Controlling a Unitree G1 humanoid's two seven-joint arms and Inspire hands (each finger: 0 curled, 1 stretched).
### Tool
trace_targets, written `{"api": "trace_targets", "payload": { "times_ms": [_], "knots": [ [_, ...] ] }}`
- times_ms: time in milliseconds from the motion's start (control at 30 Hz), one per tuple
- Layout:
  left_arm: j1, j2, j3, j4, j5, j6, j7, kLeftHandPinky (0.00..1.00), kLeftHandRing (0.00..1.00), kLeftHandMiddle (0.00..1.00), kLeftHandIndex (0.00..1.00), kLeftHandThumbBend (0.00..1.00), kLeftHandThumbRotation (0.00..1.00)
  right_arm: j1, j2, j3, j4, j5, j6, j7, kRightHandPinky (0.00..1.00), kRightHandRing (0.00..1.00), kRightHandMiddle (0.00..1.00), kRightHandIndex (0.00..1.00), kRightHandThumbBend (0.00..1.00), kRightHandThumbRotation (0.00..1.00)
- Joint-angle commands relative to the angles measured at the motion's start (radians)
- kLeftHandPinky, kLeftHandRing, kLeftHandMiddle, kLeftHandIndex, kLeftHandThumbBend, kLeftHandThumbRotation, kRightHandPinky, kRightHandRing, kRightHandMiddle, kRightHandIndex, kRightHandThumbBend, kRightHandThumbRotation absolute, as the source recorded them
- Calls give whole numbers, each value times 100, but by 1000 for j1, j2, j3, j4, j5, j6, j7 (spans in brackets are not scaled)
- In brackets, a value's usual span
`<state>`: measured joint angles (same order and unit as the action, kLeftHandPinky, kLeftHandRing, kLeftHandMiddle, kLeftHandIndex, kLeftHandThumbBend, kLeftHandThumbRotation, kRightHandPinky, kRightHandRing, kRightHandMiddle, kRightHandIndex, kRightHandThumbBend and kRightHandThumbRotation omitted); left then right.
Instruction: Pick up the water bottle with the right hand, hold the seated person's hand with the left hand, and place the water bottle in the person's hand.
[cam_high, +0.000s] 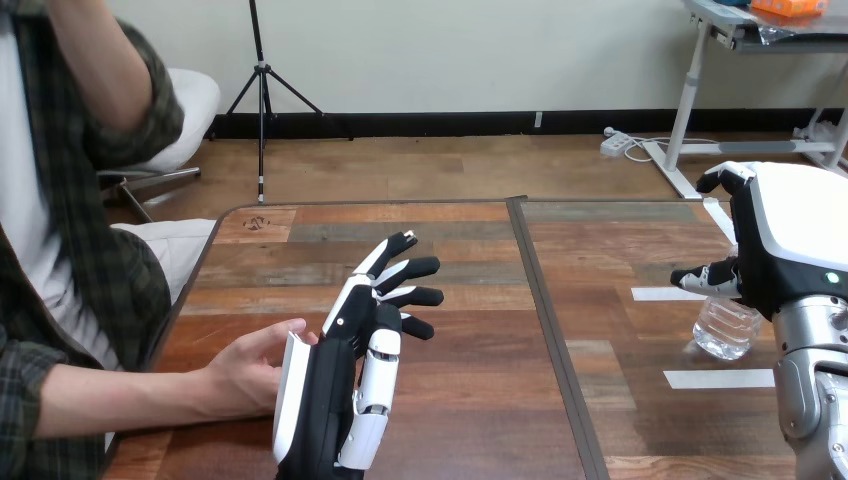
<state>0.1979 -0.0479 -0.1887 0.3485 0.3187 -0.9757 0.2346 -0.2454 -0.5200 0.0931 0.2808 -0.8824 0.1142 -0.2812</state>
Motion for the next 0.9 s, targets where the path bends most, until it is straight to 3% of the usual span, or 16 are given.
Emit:
{"api": "trace_targets", "payload": {
  "times_ms": [0,400,633,867],
  "knots": [
    [-26,-12,0,-21,-6,-17,1,53,68,77,86,6,100,-76,-39,1,-4,5,5,4,81,84,79,70,84,4],
    [-27,-12,1,-20,-5,-16,1,54,68,77,85,7,100,-69,-33,-3,-26,20,18,45,81,83,78,70,81,3],
    [-28,-11,0,-16,-7,-20,1,54,68,77,85,8,100,-64,-24,-20,-30,90,-20,60,77,80,76,70,81,1],
    [-27,-12,0,-17,-5,-21,2,54,68,77,85,8,100,-56,-12,-35,-43,169,-59,79,67,74,73,68,79,0]
  ]
}}
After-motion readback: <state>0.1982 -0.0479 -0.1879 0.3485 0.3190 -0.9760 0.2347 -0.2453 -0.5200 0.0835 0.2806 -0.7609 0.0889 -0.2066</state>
